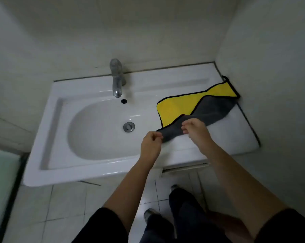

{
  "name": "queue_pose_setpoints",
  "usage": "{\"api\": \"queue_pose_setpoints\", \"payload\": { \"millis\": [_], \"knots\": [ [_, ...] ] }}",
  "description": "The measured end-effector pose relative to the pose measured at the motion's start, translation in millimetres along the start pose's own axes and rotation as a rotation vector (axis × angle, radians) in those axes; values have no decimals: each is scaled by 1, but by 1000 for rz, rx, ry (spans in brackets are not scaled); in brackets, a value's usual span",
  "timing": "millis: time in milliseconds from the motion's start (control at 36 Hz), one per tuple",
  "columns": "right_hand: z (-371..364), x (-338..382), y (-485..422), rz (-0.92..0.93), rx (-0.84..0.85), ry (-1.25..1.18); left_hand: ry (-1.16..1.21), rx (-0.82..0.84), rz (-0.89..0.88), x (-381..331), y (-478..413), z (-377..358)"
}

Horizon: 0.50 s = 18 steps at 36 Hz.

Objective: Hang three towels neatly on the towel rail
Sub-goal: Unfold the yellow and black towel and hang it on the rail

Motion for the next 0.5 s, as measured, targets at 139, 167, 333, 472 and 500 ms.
{"api": "queue_pose_setpoints", "payload": {
  "millis": [139, 167, 333, 472, 500],
  "knots": [
    [9, 1, -23, 6, 27, 52, -32, 4, -3, -7, -14, -15],
    [12, 0, -29, 7, 33, 67, -39, 6, 2, -8, -17, -18],
    [22, 7, -59, 82, 103, 239, -199, 42, -35, -26, -38, -44],
    [14, 1, -76, 224, 315, 527, -220, 75, -15, -42, -52, -72],
    [13, 0, -80, 241, 353, 578, -216, 73, -10, -45, -54, -77]
  ]
}}
Point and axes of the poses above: each hand's wrist, its own y-axis away from the middle knuckle, its own z-axis out of the back of the hand, x = y × z, the point moved 3 cm from there along -y, towards the middle knuckle, and after that the axes turned 1 degree about -y, right-handed, at the moved point
